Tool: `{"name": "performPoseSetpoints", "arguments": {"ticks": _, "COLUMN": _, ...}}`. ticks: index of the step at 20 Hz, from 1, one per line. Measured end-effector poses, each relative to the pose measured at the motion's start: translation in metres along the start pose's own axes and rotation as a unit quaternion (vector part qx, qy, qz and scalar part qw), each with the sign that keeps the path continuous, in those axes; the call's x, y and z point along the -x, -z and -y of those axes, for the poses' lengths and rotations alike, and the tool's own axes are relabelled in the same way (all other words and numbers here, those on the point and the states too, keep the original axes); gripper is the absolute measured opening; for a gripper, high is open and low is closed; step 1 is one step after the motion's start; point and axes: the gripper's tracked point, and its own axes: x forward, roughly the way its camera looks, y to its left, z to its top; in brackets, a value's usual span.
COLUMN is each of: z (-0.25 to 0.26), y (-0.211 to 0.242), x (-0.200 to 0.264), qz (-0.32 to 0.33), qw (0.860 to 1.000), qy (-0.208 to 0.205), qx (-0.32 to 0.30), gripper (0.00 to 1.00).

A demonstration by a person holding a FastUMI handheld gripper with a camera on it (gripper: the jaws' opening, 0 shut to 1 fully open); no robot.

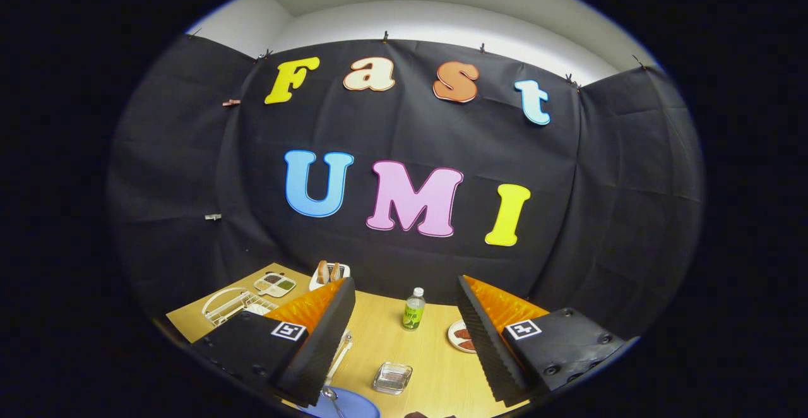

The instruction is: Take the plate from the dish rack, then take the spoon from the basket and place it into the plate.

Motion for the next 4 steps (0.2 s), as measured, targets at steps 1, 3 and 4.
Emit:
{"name": "performPoseSetpoints", "arguments": {"ticks": 1, "z": 0.0004, "y": 0.0016, "x": -0.0001, "qz": -0.001, "qw": 1.0, "qy": 0.002, "qx": -0.002, "gripper": 0.98}}
{"name": "performPoseSetpoints", "arguments": {"ticks": 3, "z": 0.0014, "y": 0.0028, "x": -0.0011, "qz": -0.002, "qw": 1.0, "qy": 0.004, "qx": -0.004, "gripper": 0.98}}
{"name": "performPoseSetpoints", "arguments": {"ticks": 4, "z": 0.0018, "y": 0.0031, "x": -0.0008, "qz": -0.003, "qw": 1.0, "qy": 0.005, "qx": -0.004, "gripper": 0.98}}
